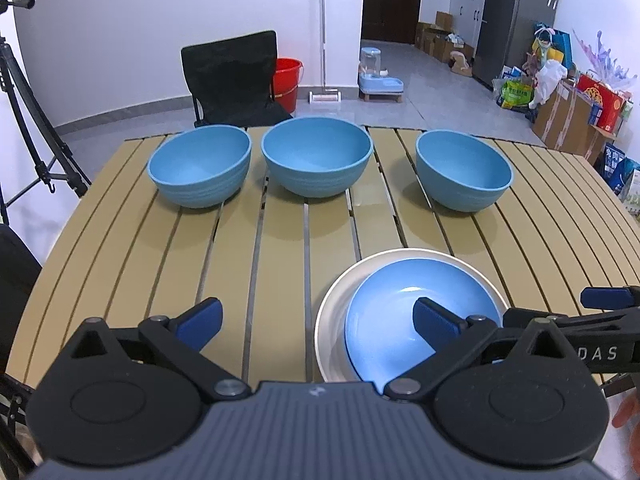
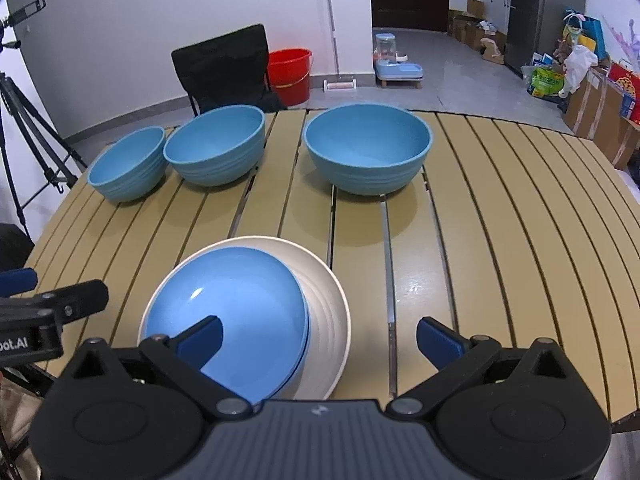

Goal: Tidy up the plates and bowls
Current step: 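Withdraw both grippers from the stack and move toward the light-blue bowls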

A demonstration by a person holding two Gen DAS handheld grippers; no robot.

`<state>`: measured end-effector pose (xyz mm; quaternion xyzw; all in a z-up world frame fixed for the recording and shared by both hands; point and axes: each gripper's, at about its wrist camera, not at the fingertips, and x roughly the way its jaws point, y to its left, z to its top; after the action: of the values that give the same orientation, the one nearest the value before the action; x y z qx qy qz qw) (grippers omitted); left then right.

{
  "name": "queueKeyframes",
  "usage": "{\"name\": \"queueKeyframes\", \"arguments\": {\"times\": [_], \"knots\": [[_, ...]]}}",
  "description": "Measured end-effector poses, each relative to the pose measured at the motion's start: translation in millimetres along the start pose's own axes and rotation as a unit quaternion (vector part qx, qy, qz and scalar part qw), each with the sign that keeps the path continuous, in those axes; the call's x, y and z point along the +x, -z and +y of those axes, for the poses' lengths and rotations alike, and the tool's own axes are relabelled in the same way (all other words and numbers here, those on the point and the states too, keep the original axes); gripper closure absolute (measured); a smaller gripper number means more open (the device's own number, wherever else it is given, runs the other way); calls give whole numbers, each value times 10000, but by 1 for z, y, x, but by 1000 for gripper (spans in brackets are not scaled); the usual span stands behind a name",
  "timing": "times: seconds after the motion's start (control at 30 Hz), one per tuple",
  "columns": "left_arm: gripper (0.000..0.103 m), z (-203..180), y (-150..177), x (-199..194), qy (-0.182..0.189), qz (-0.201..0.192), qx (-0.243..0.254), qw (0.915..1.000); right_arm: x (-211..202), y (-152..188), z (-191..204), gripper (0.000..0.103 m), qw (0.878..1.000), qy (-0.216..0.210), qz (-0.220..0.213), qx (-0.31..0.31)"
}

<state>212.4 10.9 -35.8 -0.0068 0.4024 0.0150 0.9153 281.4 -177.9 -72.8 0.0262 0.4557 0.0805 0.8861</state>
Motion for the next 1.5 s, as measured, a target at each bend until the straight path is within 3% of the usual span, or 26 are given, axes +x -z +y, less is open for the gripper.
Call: {"name": "queueKeyframes", "arguments": {"times": [0.77,1.5], "knots": [[0,-13,-4,-52,79,-507,79,9987,-58,1,-12,0,9984,162,-537,52],[0,-45,-36,-35,209,-510,146,9984,-54,-23,-55,0,9968,357,-649,316]]}}
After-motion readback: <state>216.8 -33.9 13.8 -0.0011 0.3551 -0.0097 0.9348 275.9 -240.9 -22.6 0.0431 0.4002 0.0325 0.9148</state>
